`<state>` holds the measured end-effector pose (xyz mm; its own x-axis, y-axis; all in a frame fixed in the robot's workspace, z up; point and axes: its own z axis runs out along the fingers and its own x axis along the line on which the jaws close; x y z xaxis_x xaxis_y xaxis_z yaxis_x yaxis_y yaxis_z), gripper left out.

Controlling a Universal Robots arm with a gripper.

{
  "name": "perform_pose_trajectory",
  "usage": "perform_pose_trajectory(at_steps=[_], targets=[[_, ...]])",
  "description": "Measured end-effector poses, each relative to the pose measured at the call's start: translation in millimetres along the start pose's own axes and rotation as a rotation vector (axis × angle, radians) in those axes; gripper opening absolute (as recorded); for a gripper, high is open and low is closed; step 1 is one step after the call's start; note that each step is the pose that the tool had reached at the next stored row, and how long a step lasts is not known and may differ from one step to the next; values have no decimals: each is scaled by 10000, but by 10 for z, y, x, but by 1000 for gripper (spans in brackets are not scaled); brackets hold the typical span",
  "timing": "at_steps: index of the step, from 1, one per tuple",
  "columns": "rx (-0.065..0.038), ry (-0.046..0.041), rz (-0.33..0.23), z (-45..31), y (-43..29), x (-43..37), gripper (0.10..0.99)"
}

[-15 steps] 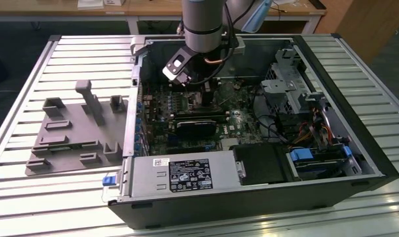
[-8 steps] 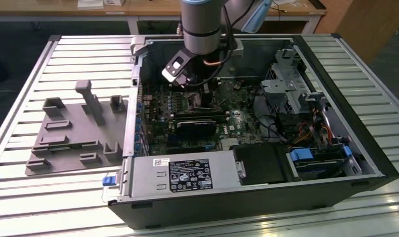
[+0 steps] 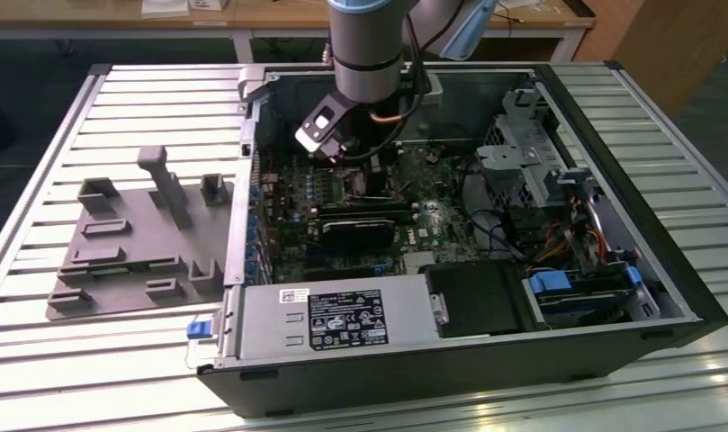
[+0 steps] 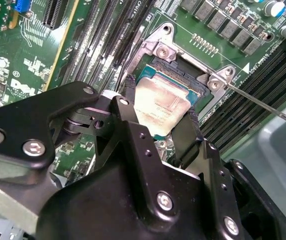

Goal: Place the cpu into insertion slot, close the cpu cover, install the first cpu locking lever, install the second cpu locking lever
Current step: 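Place the cpu into insertion slot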

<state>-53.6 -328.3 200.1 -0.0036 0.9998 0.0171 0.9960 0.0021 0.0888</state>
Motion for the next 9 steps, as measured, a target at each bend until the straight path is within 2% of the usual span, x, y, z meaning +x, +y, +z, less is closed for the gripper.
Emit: perform_pose_trajectory(at_steps=[9], targets=[[-1, -1, -1, 35, -18, 34, 537]])
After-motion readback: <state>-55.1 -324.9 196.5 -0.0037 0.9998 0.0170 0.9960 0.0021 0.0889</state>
